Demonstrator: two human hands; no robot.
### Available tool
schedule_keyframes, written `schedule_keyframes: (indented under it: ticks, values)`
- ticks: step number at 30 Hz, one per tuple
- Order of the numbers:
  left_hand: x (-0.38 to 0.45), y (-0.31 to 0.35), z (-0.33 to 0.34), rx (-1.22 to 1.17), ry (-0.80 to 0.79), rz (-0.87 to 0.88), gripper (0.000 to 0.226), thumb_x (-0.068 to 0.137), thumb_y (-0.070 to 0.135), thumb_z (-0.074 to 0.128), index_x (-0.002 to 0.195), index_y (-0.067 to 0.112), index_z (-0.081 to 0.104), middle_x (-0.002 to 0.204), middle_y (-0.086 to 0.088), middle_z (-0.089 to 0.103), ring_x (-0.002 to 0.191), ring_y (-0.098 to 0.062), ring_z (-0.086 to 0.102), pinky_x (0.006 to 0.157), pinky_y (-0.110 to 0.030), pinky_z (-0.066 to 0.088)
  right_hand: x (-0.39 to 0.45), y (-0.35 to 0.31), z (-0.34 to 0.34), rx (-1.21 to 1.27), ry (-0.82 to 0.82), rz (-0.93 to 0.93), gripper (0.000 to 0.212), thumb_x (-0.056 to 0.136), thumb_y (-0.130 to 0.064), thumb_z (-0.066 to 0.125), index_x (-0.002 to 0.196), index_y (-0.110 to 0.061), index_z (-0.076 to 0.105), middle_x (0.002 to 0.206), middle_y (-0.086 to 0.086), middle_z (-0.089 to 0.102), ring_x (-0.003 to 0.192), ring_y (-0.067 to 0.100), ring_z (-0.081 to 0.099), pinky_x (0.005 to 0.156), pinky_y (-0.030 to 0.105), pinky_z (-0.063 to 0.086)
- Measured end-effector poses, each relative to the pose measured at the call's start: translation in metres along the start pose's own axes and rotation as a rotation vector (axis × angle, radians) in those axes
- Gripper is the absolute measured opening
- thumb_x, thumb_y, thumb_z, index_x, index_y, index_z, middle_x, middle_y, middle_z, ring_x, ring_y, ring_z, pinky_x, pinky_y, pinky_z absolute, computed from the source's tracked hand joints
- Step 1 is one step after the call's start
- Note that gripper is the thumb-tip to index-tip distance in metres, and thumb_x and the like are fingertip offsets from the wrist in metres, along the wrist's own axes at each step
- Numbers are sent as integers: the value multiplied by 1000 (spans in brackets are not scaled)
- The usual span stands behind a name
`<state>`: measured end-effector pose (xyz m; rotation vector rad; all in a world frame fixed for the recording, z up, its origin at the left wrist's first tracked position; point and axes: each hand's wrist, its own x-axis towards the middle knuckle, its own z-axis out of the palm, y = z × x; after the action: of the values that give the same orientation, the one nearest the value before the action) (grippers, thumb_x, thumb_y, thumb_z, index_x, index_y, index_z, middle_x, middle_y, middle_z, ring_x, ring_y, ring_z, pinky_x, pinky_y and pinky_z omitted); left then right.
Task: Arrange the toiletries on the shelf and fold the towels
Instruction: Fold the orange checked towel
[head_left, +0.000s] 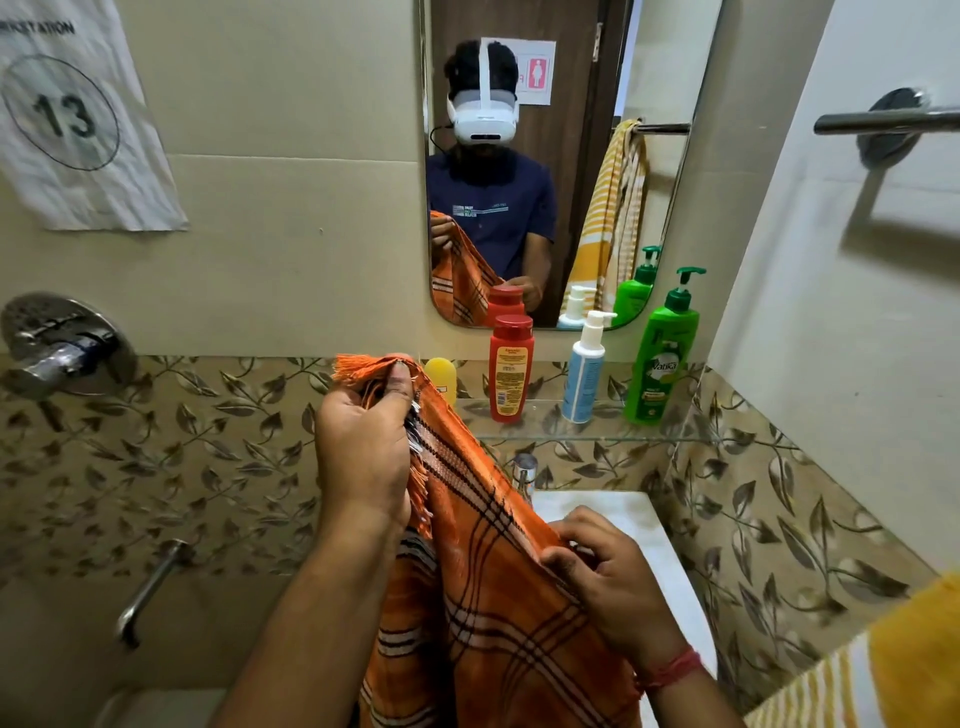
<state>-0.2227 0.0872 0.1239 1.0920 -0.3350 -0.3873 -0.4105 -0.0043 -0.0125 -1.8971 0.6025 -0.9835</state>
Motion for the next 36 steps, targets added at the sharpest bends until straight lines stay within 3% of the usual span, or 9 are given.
schedule_keyframes:
  ticks: [3, 7, 10, 14, 21, 25, 28, 32, 36]
  values:
    - [-4, -1, 3, 1, -13, -5, 12, 93, 23, 70, 94, 13, 64, 71, 3, 72, 64, -17, 73, 60, -31, 58, -1, -2, 4, 74, -90, 98, 45, 77, -63, 70, 109, -31, 73, 108, -9, 68, 95, 18, 70, 79, 32, 58]
    - [-9, 3, 7, 6, -129, -1, 10, 94, 22, 68, 87, 16, 64, 66, 5, 73, 65, -18, 73, 65, -36, 60, 0, -6, 14, 241, -168, 233, 32, 84, -36, 74, 116, -35, 69, 122, -6, 69, 103, 20, 71, 89, 39, 57]
    - [-14, 6, 8, 15, -268, 12, 10, 95, 22, 66, 86, 18, 68, 77, -1, 75, 73, -24, 74, 72, -43, 61, 4, -5, 24, 265, -237, 243, 34, 89, -27, 68, 123, -23, 67, 123, 1, 69, 115, 21, 65, 102, 45, 50]
    - [-18, 10, 6, 21, -383, 34, 10, 94, 20, 63, 89, 17, 71, 80, -3, 74, 75, -22, 73, 72, -39, 61, 5, -7, 35, 266, -203, 203, 23, 93, -19, 61, 114, -19, 72, 113, 4, 73, 110, 21, 68, 98, 42, 52]
    - [-5, 11, -1, -52, -269, 36, 8, 97, 14, 62, 92, 8, 67, 70, 1, 72, 60, -15, 70, 54, -27, 57, 6, 3, 24, -261, 264, -60, 18, 95, -15, 62, 95, -27, 75, 88, -21, 70, 87, -2, 65, 73, 25, 54]
    - [4, 11, -8, -85, -198, 14, 22, 96, 15, 64, 107, -4, 64, 83, -12, 73, 67, -22, 71, 58, -29, 57, 7, -9, 34, -51, 59, -31, 22, 92, -40, 62, 87, -24, 75, 86, -7, 70, 84, 11, 67, 73, 36, 54]
    - [7, 11, -10, -60, -204, 25, 11, 96, 16, 64, 99, 6, 68, 82, -8, 75, 70, -21, 73, 59, -30, 58, 5, -23, 43, 218, -76, 10, 34, 84, -55, 66, 85, -23, 77, 107, -5, 67, 105, 18, 66, 85, 34, 55]
    - [7, 12, -10, -49, -212, 33, 8, 96, 16, 64, 96, 11, 69, 83, -5, 76, 74, -20, 74, 61, -29, 57, 8, -36, 50, 57, -90, -37, 17, 89, -37, 68, 84, -25, 78, 139, -20, 49, 129, -5, 46, 97, 7, 39]
    - [4, 13, -9, -30, -234, 58, 8, 95, 16, 63, 90, 14, 70, 79, 0, 76, 72, -17, 74, 61, -29, 57, 16, -41, 52, 69, 24, -51, 14, 89, -24, 66, 86, -27, 79, 129, -22, 62, 122, 0, 57, 96, 23, 50]
